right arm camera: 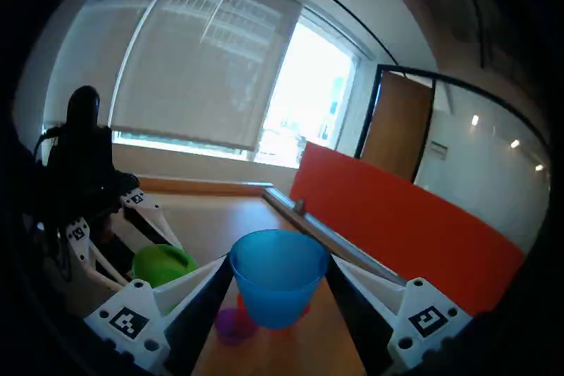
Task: Pour water
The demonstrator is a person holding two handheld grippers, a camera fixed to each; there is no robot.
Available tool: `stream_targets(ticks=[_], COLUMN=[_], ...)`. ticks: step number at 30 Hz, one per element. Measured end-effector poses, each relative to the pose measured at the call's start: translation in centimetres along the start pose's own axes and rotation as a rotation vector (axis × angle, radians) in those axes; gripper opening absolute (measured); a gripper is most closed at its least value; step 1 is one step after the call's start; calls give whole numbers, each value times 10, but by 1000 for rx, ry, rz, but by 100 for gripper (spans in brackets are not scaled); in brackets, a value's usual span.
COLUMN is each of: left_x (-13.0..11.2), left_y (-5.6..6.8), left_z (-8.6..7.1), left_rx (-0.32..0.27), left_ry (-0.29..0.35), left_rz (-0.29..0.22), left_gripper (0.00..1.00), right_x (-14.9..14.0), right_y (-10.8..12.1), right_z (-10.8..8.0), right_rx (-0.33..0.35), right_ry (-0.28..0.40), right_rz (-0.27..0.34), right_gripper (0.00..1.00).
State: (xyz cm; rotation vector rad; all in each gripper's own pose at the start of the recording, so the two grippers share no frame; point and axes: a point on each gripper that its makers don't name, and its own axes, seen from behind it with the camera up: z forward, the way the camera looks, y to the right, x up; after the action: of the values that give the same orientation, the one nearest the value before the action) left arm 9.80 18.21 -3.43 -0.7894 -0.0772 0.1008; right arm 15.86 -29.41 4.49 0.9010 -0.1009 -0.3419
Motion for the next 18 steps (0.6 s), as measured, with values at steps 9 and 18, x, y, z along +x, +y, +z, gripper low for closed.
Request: stream_targets(ticks=[9, 18], left_x=[-1, -1], left_y=[-1, -1], left_z=[1, 3], left_rx=[0, -3], left_ry=[-11, -14], left_rz=[-4, -18], left_gripper=[87, 87], right_x=[-15, -21], right_y=[-4, -9], right_z=[-7, -10], right_rx=[27, 48], right_ry=[-39, -38], right_rz=[132, 204], right_gripper=[94, 93])
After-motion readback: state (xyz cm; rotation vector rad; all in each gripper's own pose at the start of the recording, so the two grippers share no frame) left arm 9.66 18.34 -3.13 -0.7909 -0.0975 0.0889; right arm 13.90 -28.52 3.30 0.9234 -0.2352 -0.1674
